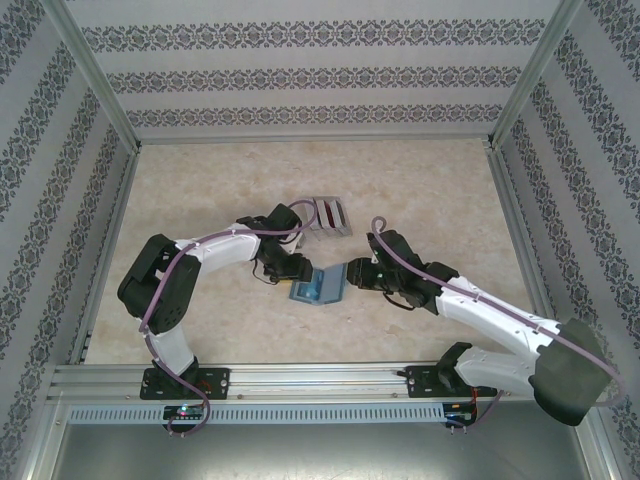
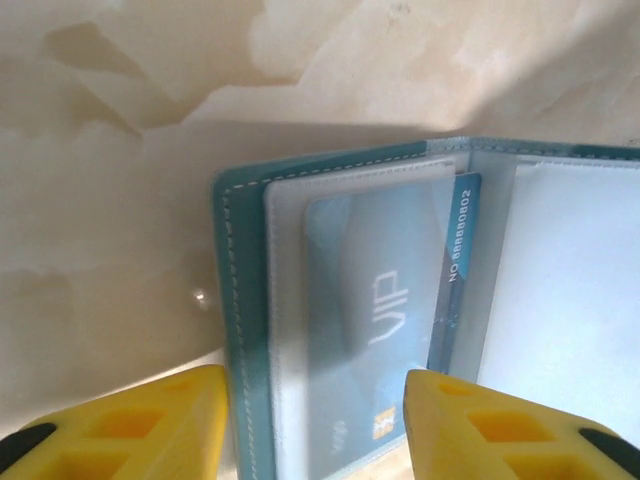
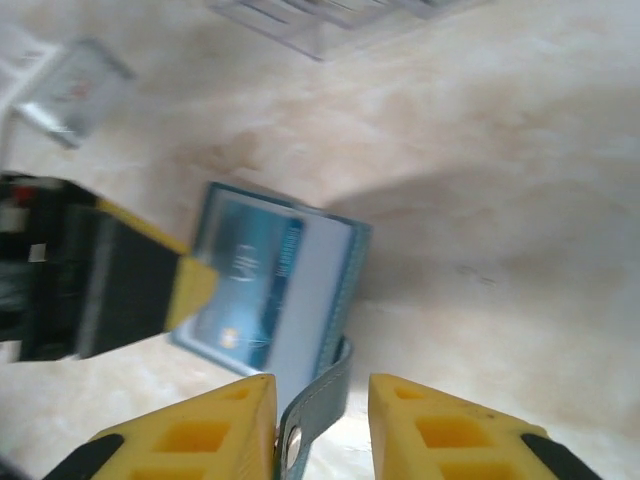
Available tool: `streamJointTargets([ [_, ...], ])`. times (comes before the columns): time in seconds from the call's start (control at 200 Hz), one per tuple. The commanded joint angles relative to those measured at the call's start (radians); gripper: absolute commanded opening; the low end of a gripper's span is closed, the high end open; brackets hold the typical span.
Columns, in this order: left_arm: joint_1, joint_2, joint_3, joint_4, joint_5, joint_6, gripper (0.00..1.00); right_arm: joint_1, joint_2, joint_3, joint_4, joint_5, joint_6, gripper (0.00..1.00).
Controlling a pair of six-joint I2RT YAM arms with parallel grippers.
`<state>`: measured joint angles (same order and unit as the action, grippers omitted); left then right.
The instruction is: Put the credit cards into the card holder
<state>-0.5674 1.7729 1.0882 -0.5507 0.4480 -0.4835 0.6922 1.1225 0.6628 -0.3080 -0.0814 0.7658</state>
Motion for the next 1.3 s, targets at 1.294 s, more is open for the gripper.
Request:
streamJointTargets([
  [1.294,0.006,0.083,-0.093,0.092,0.046,-0.098,0.3,-0.172,0.31,-0.119,0.314,-0.43,0.045,0.25],
])
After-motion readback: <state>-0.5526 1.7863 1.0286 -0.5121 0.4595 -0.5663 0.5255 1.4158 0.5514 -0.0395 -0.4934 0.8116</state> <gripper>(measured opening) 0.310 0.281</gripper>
